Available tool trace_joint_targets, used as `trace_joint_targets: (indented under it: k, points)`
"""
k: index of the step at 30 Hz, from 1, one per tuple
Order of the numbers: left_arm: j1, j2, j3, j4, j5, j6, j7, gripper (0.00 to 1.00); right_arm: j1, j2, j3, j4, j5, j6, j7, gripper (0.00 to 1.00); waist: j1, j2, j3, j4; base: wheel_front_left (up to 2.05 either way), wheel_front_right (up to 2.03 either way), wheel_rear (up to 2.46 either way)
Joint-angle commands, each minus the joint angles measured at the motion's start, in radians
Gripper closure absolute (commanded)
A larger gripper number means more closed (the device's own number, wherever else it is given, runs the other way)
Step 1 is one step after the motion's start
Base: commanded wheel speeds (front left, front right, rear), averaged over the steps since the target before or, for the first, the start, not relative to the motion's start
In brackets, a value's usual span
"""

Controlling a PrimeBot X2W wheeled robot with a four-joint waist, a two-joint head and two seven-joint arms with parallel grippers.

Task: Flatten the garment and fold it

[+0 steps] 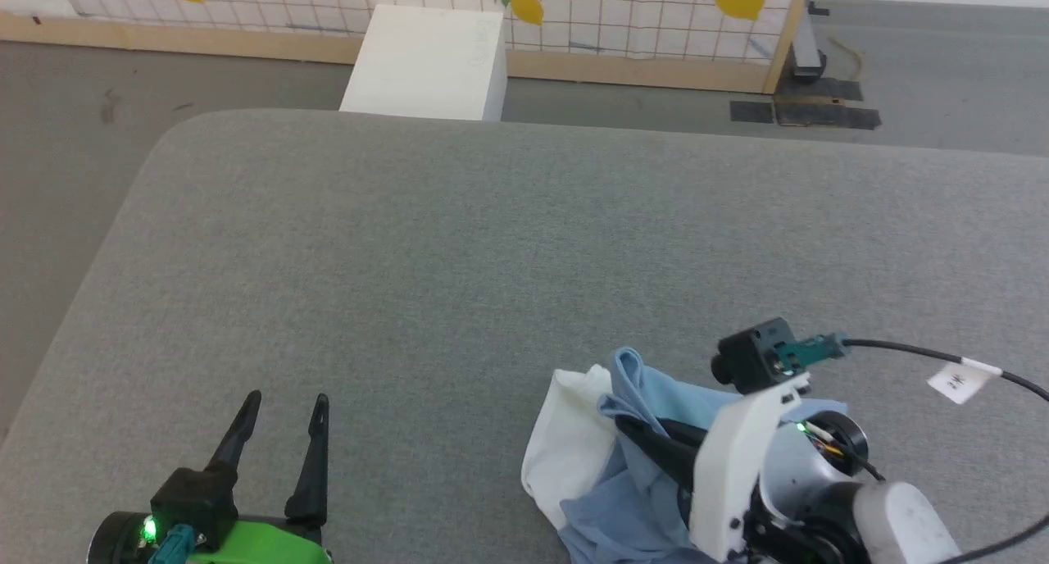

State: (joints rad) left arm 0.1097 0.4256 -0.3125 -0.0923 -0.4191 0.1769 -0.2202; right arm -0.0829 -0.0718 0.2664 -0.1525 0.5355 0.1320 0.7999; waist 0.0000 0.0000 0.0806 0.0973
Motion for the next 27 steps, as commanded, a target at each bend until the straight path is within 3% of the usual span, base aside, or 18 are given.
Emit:
trace_joint_targets:
  k: [1, 10, 16, 18, 19, 20, 27]
  points:
    - [-0.023, -0.002, -0.003, 0.003, 0.001, -0.002, 0.003, 0.0, -0.028, 0.006, 0.006, 0.019, -0.013, -0.001, -0.013, 1.0, 0.0, 0.0, 0.013, 0.016, 0.0, 0.0, 0.0]
    - [-0.076, -0.029, -0.029, 0.035, -0.003, -0.02, -0.003, 0.0, -0.151, 0.019, 0.05, 0.275, -0.133, -0.001, -0.116, 1.0, 0.0, 0.0, 0.049, 0.073, 0.0, 0.0, 0.0]
    - [-0.092, -0.033, -0.032, 0.054, -0.008, -0.025, -0.007, 0.0, -0.185, 0.021, 0.089, 0.426, -0.179, -0.001, -0.119, 1.0, 0.0, 0.0, 0.051, 0.092, 0.0, 0.0, 0.0]
    - [-0.094, -0.033, -0.033, 0.058, -0.009, -0.025, -0.008, 0.0, -0.195, 0.021, 0.097, 0.464, -0.186, -0.001, -0.118, 0.91, 0.0, 0.0, 0.053, 0.093, 0.0, 0.0, 0.0]
    - [-0.095, -0.034, -0.033, 0.059, -0.01, -0.025, -0.008, 0.0, -0.199, 0.021, 0.096, 0.477, -0.19, -0.001, -0.123, 0.61, 0.0, 0.0, 0.053, 0.093, 0.0, 0.0, 0.0]
    - [-0.096, -0.034, -0.033, 0.06, -0.011, -0.024, -0.008, 0.0, -0.205, 0.021, 0.097, 0.491, -0.189, -0.001, -0.132, 0.0, 0.0, 0.0, 0.054, 0.093, 0.0, 0.0, 0.0]
    - [-0.096, -0.036, -0.033, 0.07, -0.023, -0.025, -0.007, 0.0, -0.239, 0.021, 0.126, 0.499, -0.109, -0.001, -0.164, 0.0, 0.0, 0.0, 0.049, 0.067, 0.0, 0.0, 0.0]
